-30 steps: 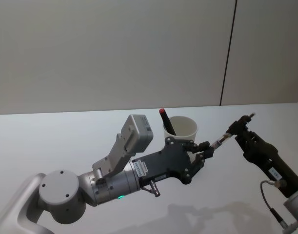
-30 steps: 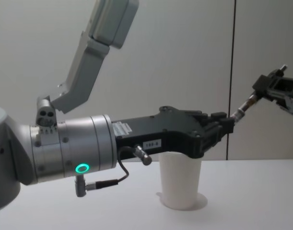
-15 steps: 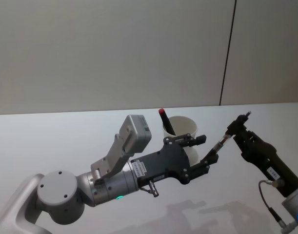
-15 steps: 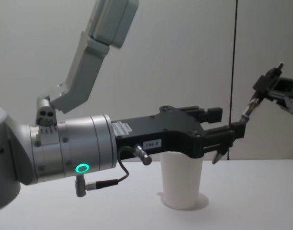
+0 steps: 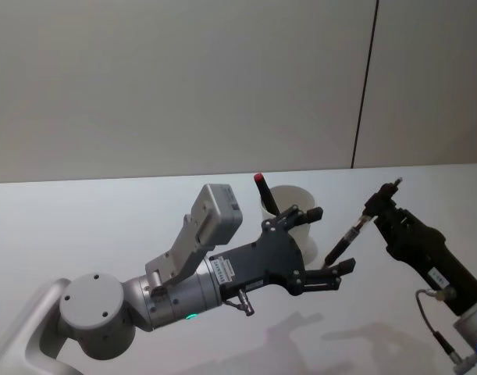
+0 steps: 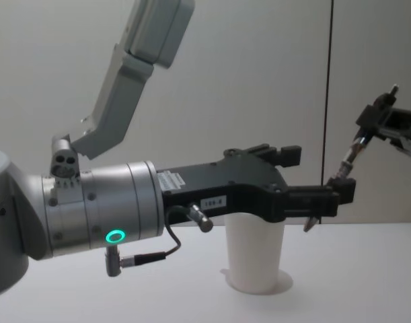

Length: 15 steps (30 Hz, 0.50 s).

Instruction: Place the pen into the pen holder.

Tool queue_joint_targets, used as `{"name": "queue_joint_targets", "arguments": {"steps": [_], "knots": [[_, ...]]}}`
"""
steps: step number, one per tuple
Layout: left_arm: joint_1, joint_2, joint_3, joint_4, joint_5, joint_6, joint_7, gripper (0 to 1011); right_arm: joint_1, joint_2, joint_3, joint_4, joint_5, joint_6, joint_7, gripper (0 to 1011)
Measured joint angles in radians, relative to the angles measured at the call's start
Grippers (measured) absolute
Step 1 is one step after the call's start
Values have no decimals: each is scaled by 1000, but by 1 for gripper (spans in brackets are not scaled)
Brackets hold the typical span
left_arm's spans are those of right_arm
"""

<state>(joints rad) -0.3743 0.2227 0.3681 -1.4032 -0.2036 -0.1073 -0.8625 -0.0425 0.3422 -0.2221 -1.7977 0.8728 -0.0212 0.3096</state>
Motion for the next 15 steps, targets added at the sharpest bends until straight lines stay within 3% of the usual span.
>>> {"name": "queue_joint_targets", "arguments": {"steps": [15], "knots": [[0,0,0,0,0,0,1,1000,52,38,25,26,-119,-8,23,153]]}}
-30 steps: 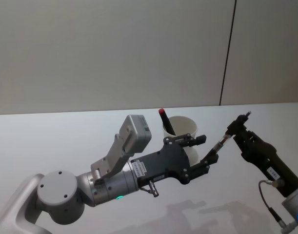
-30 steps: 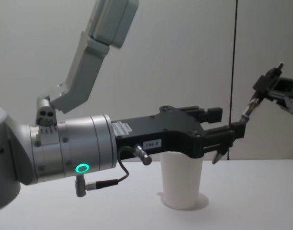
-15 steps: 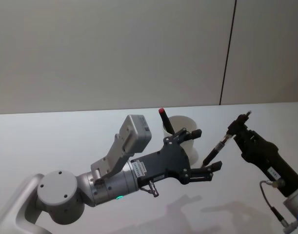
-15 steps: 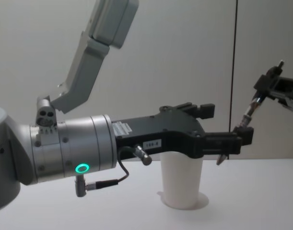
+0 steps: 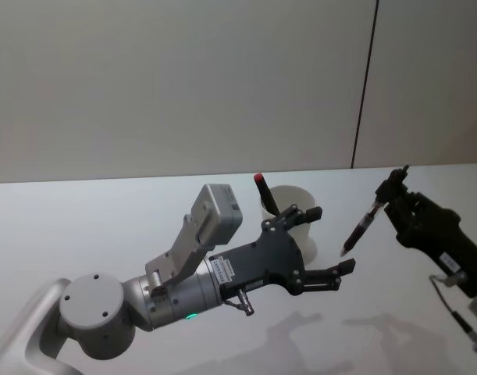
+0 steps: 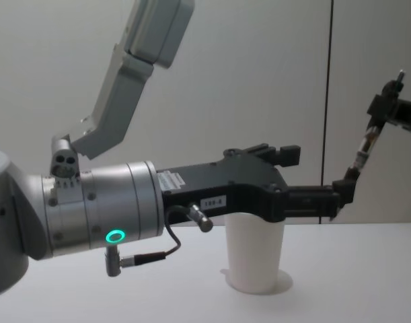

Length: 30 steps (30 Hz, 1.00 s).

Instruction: Place the pen into the pen holder.

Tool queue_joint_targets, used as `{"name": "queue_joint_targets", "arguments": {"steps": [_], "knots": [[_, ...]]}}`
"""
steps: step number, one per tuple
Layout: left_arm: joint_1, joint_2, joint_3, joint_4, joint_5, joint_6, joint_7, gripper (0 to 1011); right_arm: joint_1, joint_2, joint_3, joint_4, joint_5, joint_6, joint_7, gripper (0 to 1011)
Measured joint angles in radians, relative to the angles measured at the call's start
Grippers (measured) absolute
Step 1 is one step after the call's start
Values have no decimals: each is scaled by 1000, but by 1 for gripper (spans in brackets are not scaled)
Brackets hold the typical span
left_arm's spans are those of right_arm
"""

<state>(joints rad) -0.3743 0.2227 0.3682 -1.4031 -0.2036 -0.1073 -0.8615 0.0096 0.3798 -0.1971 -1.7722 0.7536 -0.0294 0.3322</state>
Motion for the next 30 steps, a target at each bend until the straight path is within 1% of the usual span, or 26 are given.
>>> {"name": "queue_joint_targets", "arguments": {"steps": [2,3,7,11,12,16,23,30], "knots": [[0,0,0,0,0,0,0,1000,15,5,5,12,-17,-2,13,153],[0,0,0,0,0,0,0,1000,15,5,5,12,-17,-2,13,153],[0,0,0,0,0,0,0,1000,46,12,13,35,-42,-5,38,153],[0,0,0,0,0,0,0,1000,107,14,21,91,-81,-8,85,153],[0,0,0,0,0,0,0,1000,114,13,21,97,-85,-8,89,153],[0,0,0,0,0,0,0,1000,156,7,22,138,-111,-11,118,153],[0,0,0,0,0,0,0,1000,211,-6,18,198,-143,-19,153,153],[0,0,0,0,0,0,0,1000,274,-30,6,274,-182,-39,188,153]]}}
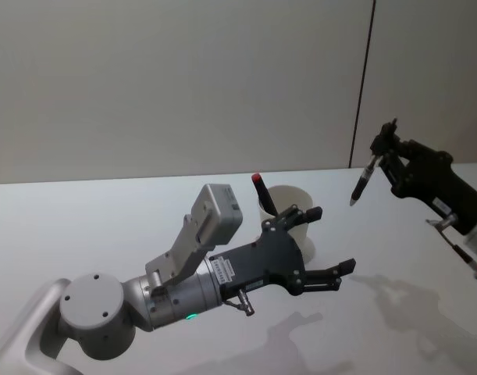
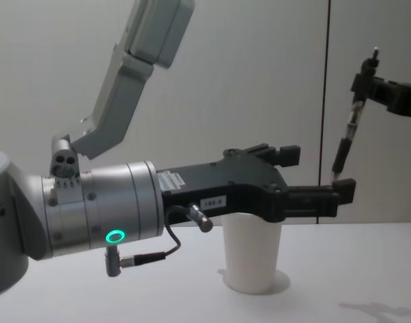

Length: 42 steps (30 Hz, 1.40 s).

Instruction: Place the pen into the pen holder.

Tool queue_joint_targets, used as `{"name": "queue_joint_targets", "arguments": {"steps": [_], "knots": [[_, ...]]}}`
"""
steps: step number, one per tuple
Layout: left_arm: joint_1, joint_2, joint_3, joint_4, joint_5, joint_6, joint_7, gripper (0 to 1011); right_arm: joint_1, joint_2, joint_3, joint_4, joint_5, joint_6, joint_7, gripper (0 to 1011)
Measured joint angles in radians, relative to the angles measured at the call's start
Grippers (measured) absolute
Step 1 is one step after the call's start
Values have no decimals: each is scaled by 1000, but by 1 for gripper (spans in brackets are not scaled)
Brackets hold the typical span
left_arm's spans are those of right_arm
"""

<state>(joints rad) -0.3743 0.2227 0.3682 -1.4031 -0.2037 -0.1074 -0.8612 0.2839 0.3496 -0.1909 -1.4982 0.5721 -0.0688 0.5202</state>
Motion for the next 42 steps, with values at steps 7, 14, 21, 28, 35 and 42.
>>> {"name": "queue_joint_targets", "arguments": {"steps": [7,14,21,28,35,42], "knots": [[0,0,0,0,0,0,0,1000,51,-24,-12,69,-20,-26,34,153],[0,0,0,0,0,0,0,1000,103,-46,-22,147,-24,-55,79,153],[0,0,0,0,0,0,0,1000,158,-67,-29,231,-24,-80,139,153],[0,0,0,0,0,0,0,1000,216,-87,-37,324,-26,-106,212,153],[0,0,0,0,0,0,0,1000,267,-105,-44,410,-25,-137,267,153],[0,0,0,0,0,0,0,1000,307,-122,-52,480,-25,-164,305,153]]}}
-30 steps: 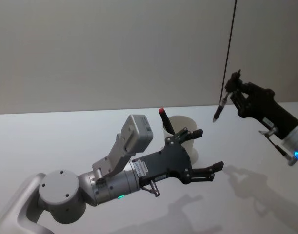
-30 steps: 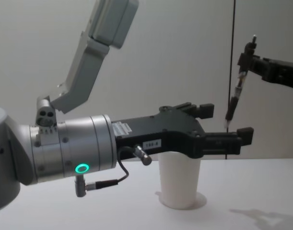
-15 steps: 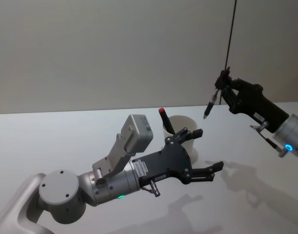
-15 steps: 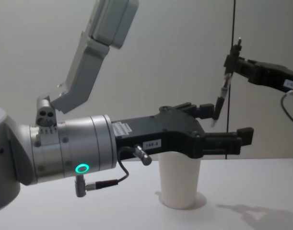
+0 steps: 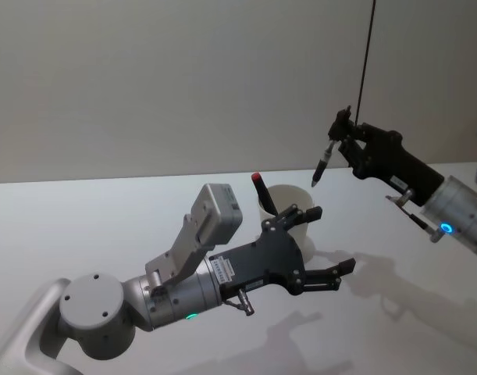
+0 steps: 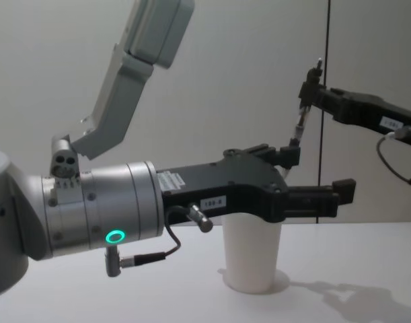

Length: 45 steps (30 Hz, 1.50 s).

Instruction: Place the pen into the pen holder.

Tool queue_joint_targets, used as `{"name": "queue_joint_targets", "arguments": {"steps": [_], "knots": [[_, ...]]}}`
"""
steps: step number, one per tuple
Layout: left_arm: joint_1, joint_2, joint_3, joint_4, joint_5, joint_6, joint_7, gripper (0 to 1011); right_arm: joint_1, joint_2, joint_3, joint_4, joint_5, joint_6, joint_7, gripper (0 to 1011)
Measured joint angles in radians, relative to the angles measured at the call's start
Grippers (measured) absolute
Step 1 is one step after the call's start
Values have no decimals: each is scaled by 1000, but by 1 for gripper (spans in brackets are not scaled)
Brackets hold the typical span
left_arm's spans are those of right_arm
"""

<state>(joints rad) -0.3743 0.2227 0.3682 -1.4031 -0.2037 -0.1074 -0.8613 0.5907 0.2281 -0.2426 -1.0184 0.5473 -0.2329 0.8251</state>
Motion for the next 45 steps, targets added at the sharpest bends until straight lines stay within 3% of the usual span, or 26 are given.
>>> {"name": "queue_joint_targets", "arguments": {"steps": [22,45], "knots": [[0,0,0,0,0,0,0,1000,100,-50,-30,193,40,-85,102,153],[0,0,0,0,0,0,0,1000,119,-70,-50,254,75,-120,139,153]]}}
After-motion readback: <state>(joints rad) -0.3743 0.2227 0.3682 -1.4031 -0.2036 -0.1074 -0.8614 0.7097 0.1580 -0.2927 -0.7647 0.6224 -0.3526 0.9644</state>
